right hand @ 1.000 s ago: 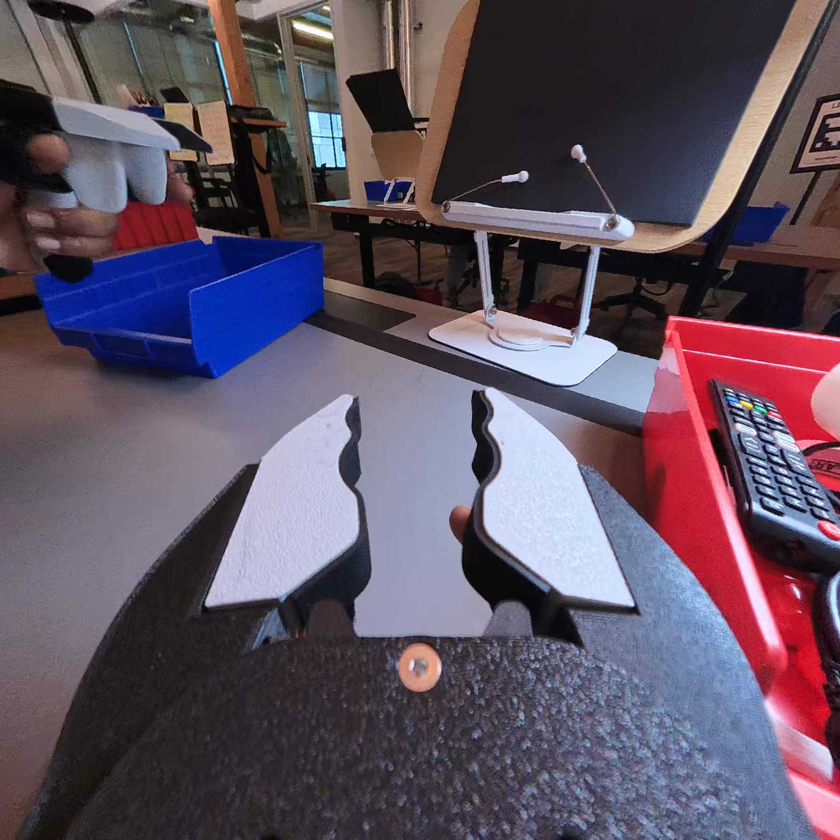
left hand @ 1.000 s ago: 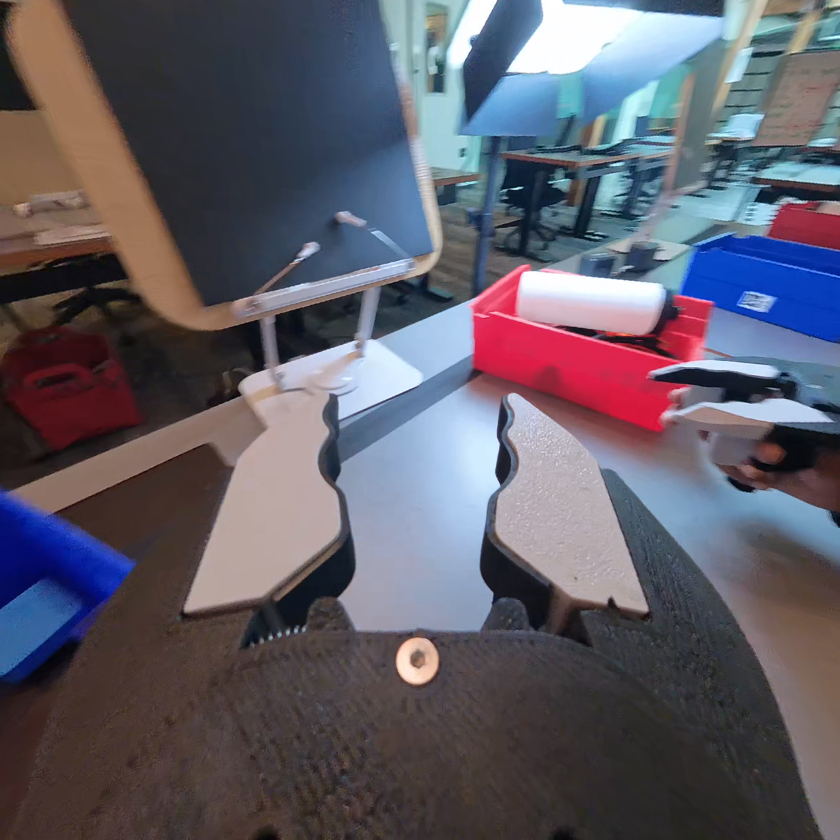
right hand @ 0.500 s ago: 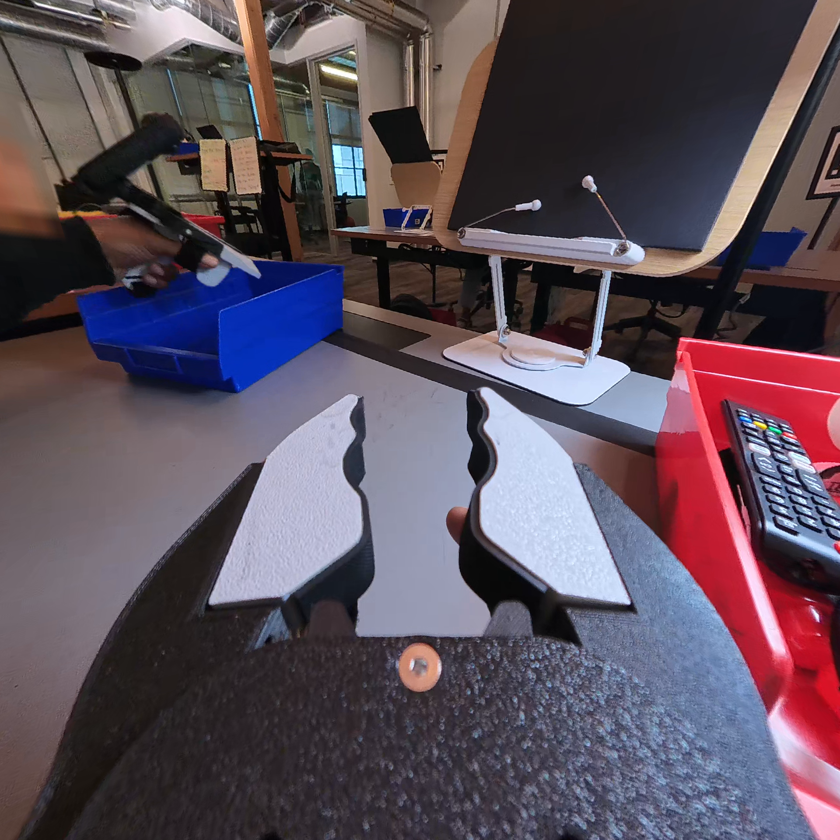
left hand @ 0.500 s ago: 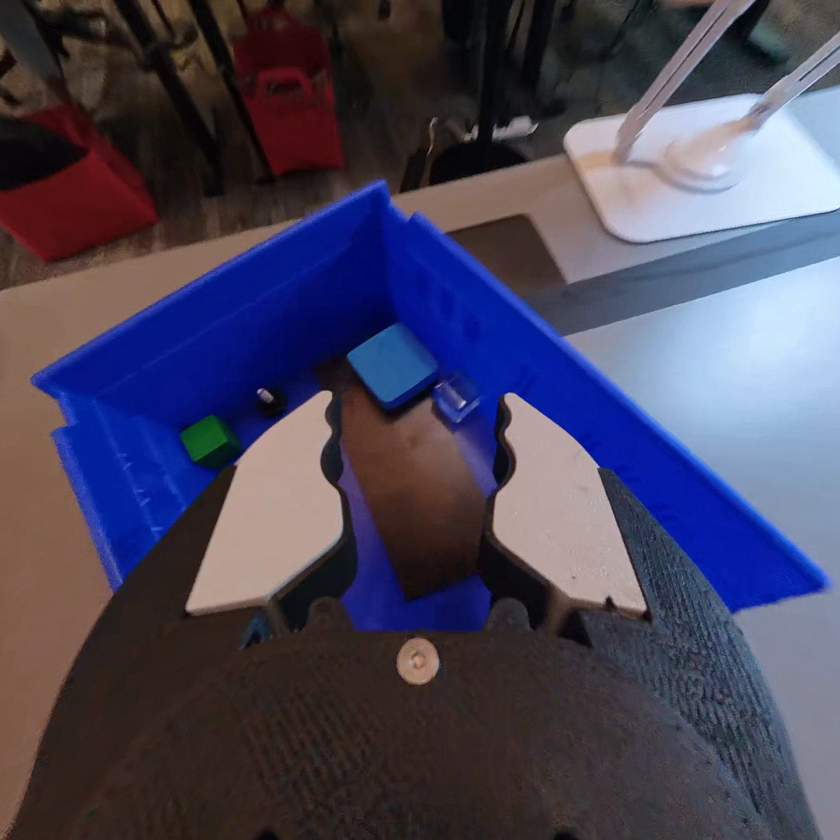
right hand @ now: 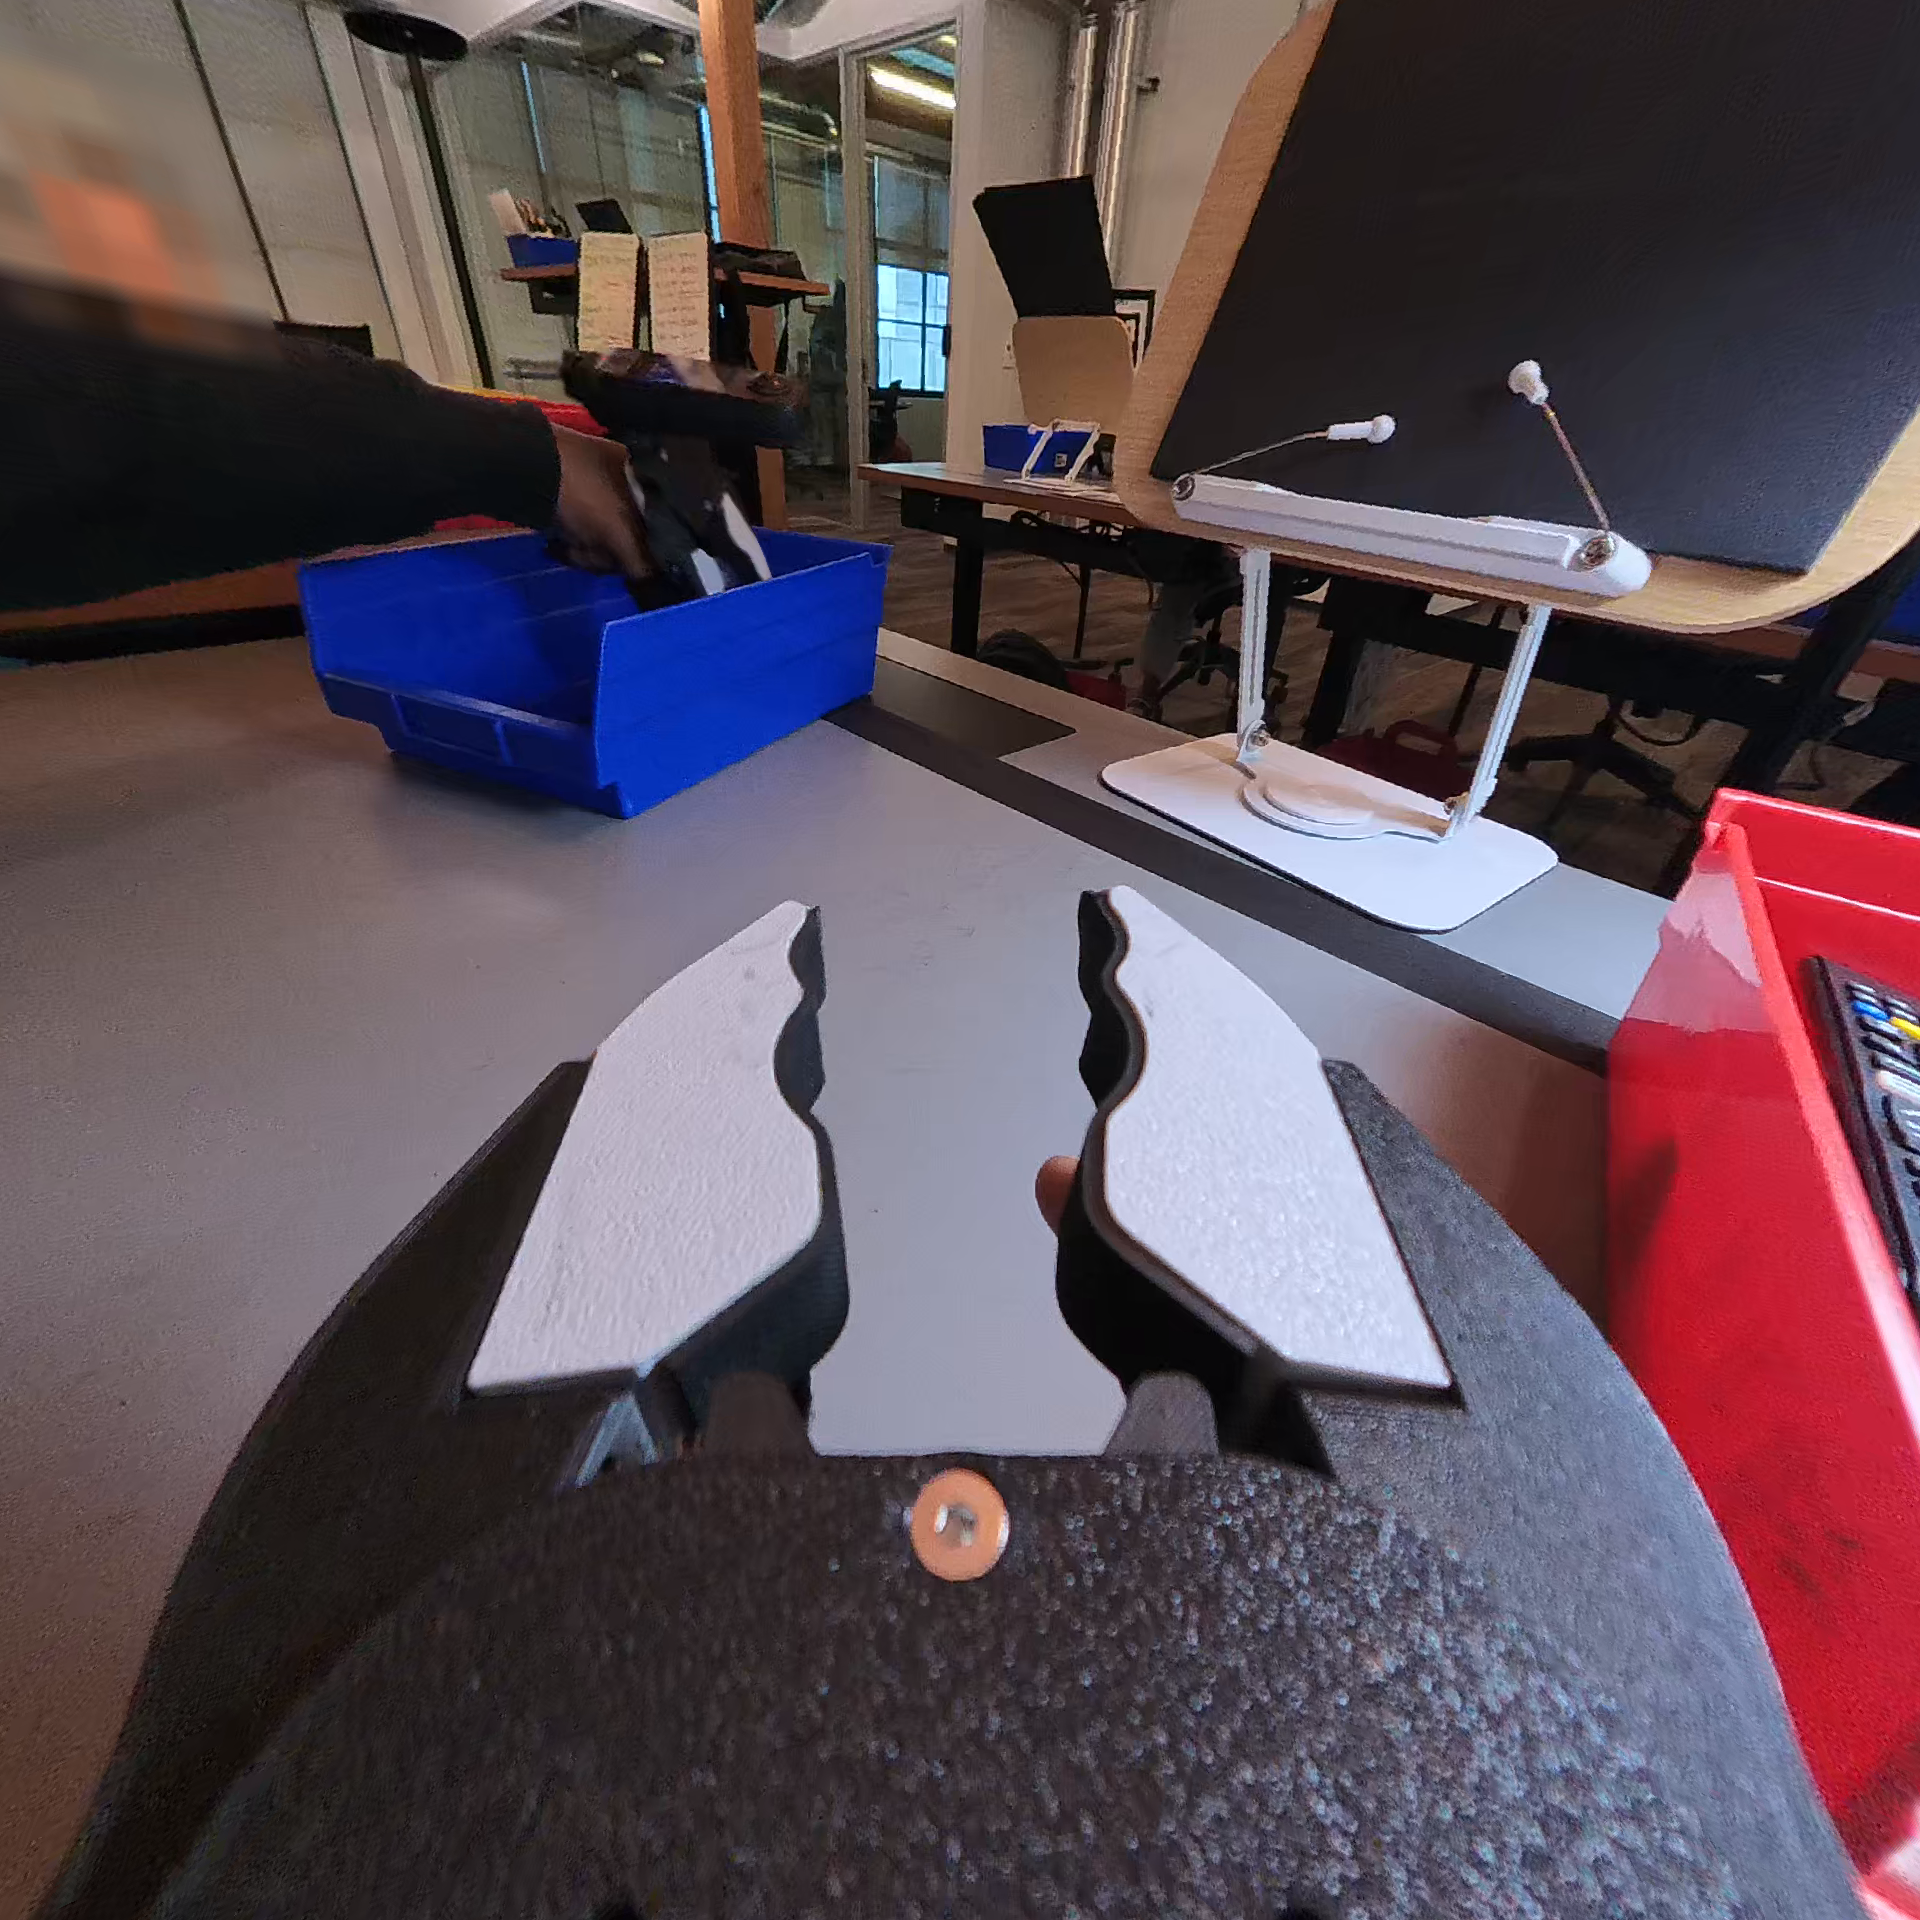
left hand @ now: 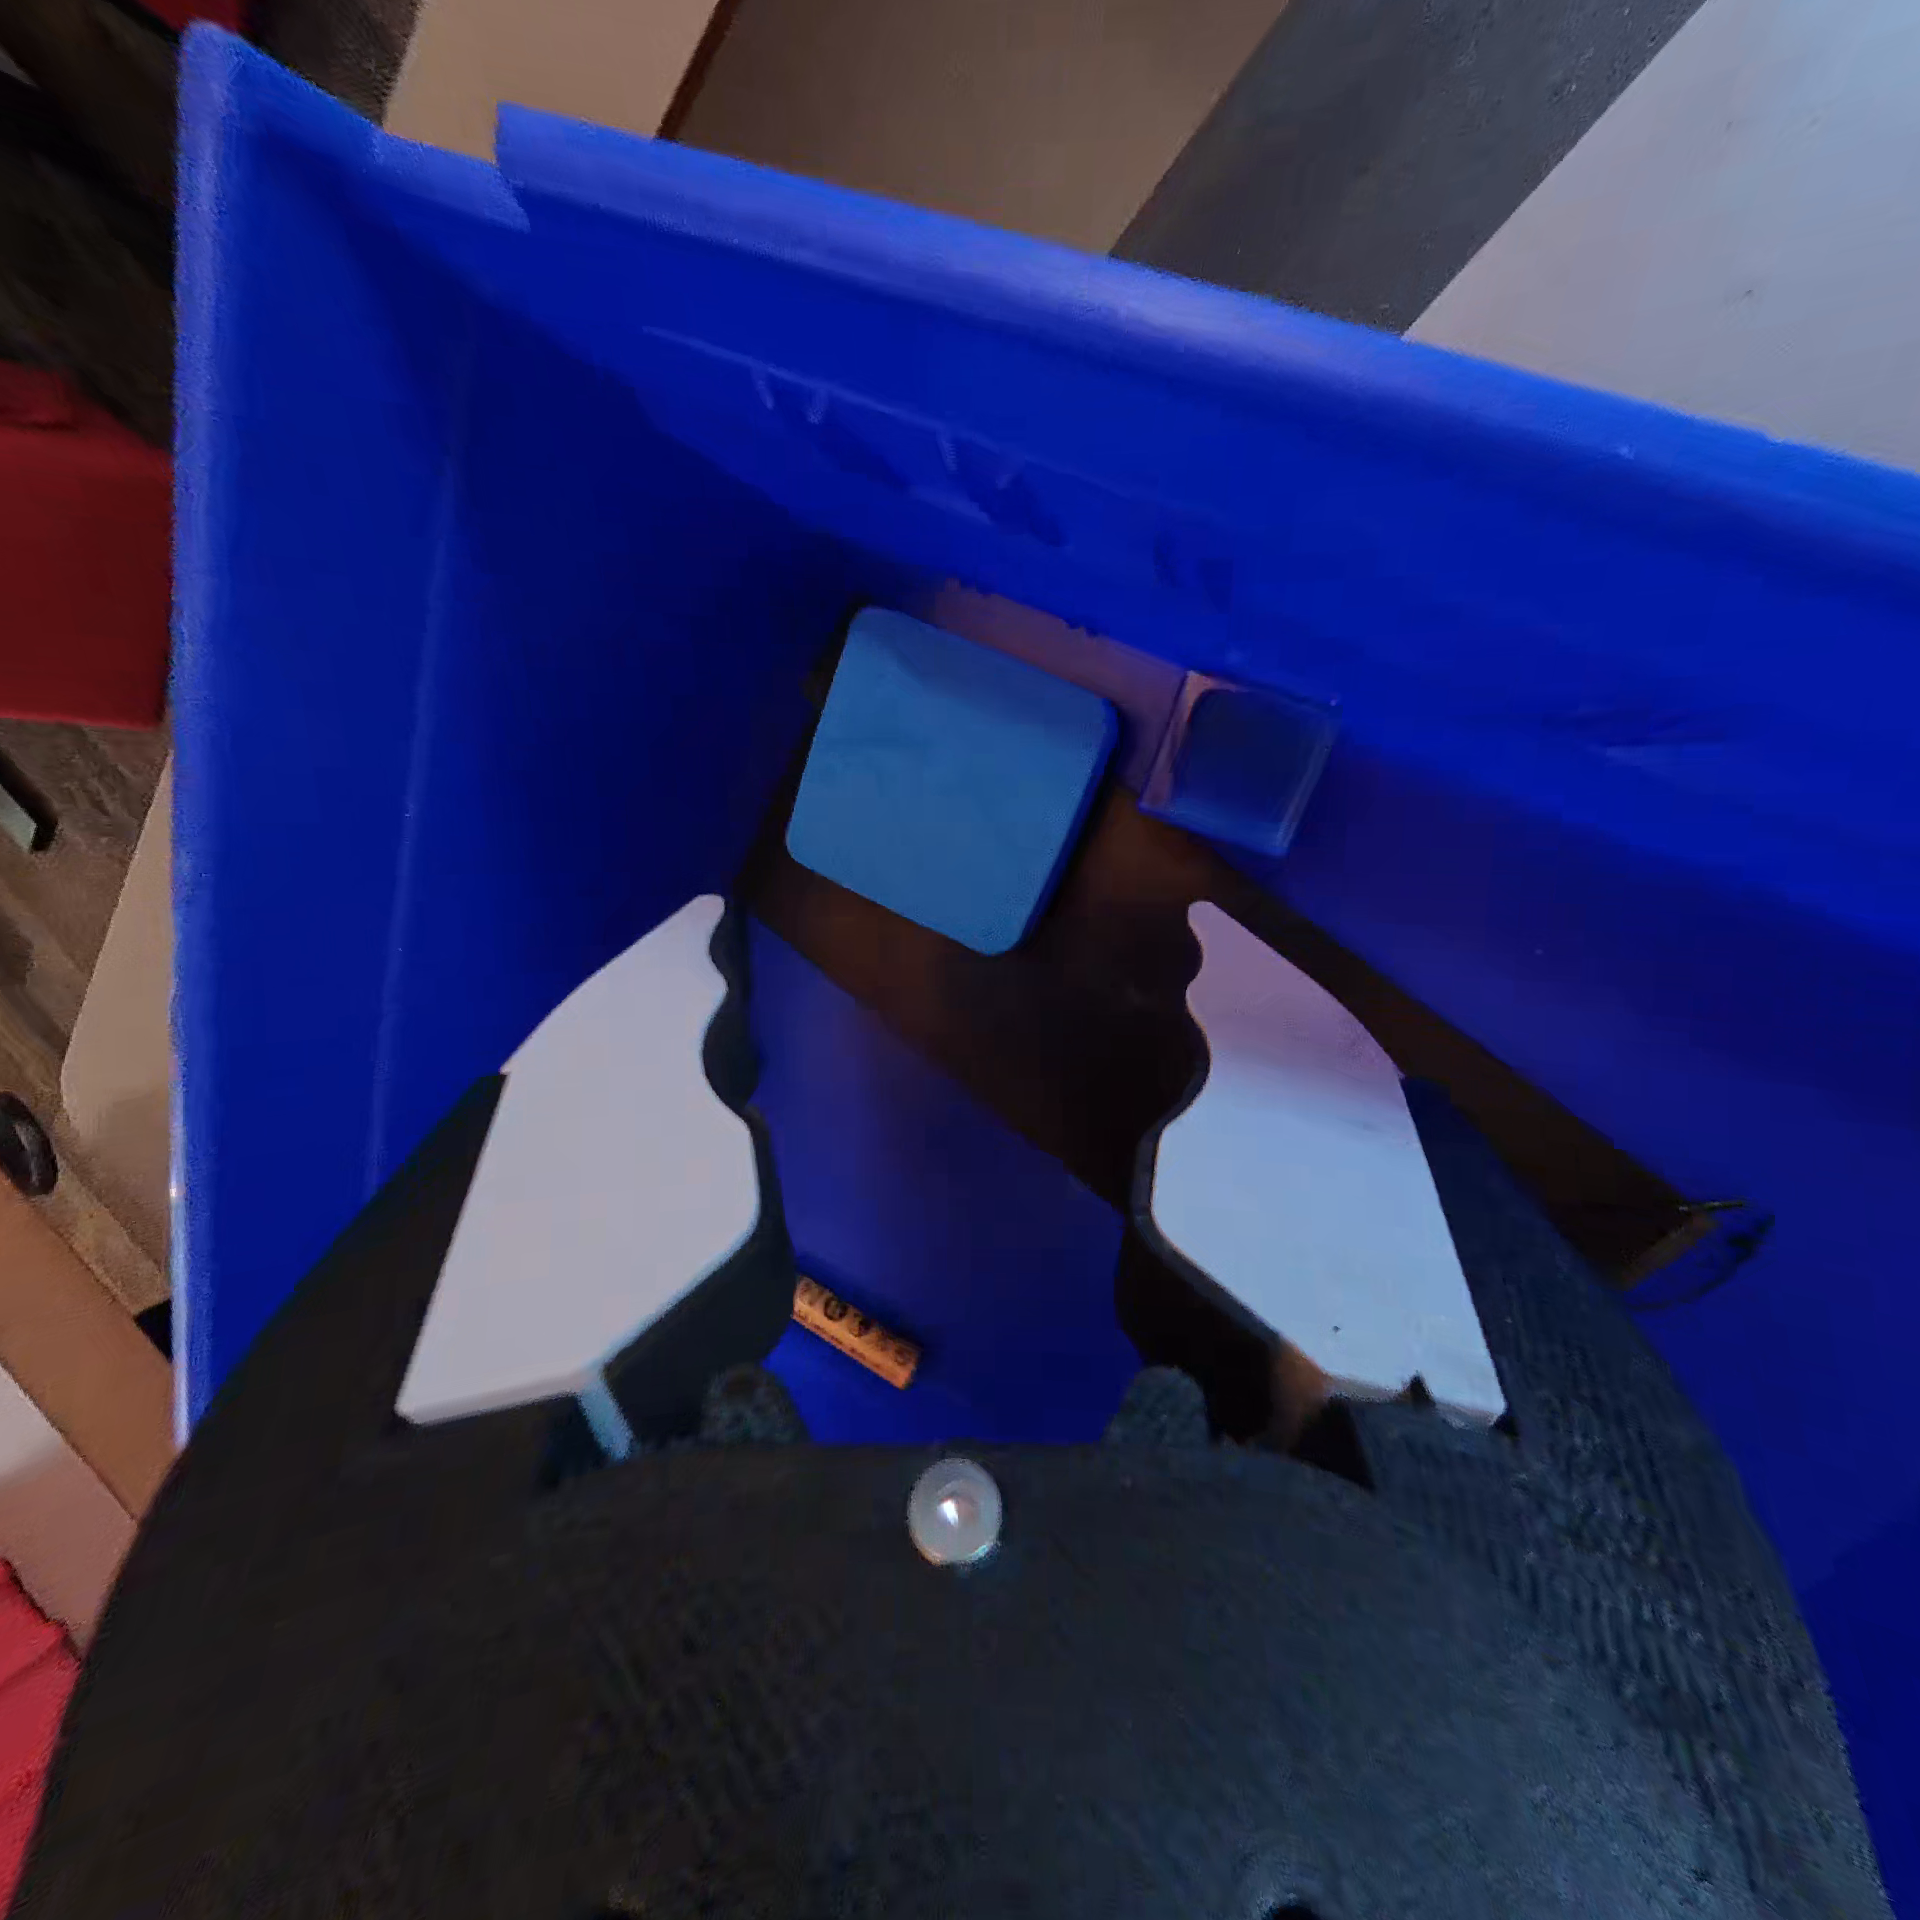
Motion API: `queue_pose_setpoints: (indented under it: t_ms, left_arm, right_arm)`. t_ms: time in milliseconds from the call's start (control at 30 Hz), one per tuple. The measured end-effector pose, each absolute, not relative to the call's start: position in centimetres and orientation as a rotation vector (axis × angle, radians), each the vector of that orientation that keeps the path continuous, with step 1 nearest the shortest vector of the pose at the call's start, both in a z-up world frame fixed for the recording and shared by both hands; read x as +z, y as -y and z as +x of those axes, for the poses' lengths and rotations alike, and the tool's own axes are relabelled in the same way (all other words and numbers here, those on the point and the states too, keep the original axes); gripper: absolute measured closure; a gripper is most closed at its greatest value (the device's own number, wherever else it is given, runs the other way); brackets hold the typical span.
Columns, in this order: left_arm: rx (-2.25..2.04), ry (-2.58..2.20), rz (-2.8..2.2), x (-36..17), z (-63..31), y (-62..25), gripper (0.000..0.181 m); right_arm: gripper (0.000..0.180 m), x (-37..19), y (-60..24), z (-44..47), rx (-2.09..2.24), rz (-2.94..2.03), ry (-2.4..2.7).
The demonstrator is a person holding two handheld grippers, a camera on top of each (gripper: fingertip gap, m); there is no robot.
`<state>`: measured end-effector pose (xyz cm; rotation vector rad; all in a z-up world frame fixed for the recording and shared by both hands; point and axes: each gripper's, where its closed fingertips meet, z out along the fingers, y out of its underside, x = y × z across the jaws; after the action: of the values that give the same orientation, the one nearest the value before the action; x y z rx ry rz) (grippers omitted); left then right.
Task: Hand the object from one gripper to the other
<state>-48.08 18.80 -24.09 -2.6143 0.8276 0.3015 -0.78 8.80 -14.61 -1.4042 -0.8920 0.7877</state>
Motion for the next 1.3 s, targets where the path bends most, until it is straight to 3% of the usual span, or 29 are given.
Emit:
queue_pose_setpoints:
  t_ms: [233, 333, 367, 600, 900, 1133, 1300]
  left_arm:
    - [0.111, -0.949, -2.721, -25.6, -47.8, -19.7, 0.099]
    - [0.032, -0.957, -2.731, -26.4, -47.4, -19.8, 0.107]
    - [0.016, -0.947, -2.712, -26.3, -47.3, -20.0, 0.119]
    - [0.162, -0.974, -2.663, -25.4, -48.3, -19.5, 0.120]
    - [0.470, -0.792, -2.296, -14.4, -47.9, -18.6, 0.121]
    - [0.148, -0.762, -1.722, -5.3, -31.8, -11.8, 0.121]
    - [0.152, -0.718, -1.394, -2.4, -21.8, -8.0, 0.121]
  right_arm:
    - [0.133, -15.6, -8.4, -1.4, 0.788, -1.407, 0.945]
    - [0.133, -16.1, -8.6, -1.4, 0.776, -1.419, 0.955]
    - [0.133, -16.2, -8.6, -1.4, 0.773, -1.421, 0.954]
    - [0.135, -16.4, -8.8, -1.2, 0.788, -1.437, 0.938]
    - [0.135, -16.0, -8.1, -1.4, 0.745, -1.400, 0.975]
    - [0.131, -14.6, -6.8, -2.4, 0.835, -1.433, 0.959]
    - [0.123, -8.3, -5.4, -5.3, 0.972, -1.404, 0.868]
